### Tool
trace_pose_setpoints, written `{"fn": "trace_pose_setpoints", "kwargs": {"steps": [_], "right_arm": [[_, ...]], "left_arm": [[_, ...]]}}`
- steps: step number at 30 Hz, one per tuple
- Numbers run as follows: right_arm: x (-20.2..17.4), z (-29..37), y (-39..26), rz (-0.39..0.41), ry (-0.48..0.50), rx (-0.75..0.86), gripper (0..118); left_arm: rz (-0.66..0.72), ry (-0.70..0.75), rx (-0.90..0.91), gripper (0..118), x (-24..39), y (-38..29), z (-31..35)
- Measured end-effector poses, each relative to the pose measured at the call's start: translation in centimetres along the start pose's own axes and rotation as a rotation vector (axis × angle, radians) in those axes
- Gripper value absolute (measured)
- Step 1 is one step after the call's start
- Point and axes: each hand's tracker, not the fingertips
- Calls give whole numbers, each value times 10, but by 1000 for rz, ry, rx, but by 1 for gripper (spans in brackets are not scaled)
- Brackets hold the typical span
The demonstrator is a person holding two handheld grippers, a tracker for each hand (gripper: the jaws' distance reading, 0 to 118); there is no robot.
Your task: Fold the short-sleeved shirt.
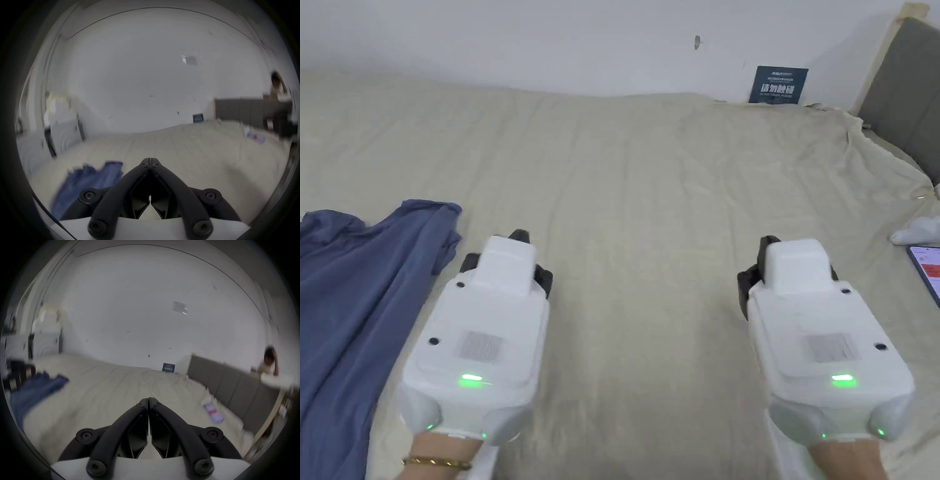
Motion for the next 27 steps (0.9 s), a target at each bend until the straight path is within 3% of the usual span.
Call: {"fn": "trace_pose_setpoints", "kwargs": {"steps": [2,4,5,8,10,11,13,14,15,17,19,22,23,25,27], "right_arm": [[-22,-6,5,614,-51,107,0],[-30,-7,-6,1060,-7,250,0],[-30,-6,-12,1248,41,291,0],[-30,-2,-33,1639,182,365,0],[-28,1,-41,1730,197,371,0],[-27,2,-40,1714,221,370,0],[-27,3,-34,1615,210,351,0],[-26,3,-27,1521,208,317,0],[-26,1,-15,1360,207,250,0],[-20,-5,13,927,207,121,0],[0,-12,40,445,204,20,0],[32,-18,48,-104,192,34,0],[39,-20,44,-243,168,33,0],[41,-17,34,-405,108,40,0],[36,-11,25,-486,51,29,0]], "left_arm": [[-649,46,105,0,21,-2,-4],[-1120,6,243,0,31,-20,-8],[-1268,-45,286,0,33,-25,-8],[-1465,-220,358,0,35,-35,3],[-1550,-218,366,0,36,-41,4],[-1549,-233,358,0,32,-43,3],[-1501,-237,324,0,28,-39,1],[-1428,-229,294,0,25,-33,0],[-1330,-219,263,0,20,-25,-2],[-990,-174,190,0,10,2,-6],[-593,-120,146,0,-8,30,-12],[-16,-55,118,0,-38,48,-19],[148,-32,119,0,-47,49,-20],[311,60,118,0,-50,41,-20],[354,85,115,0,-43,32,-13]]}}
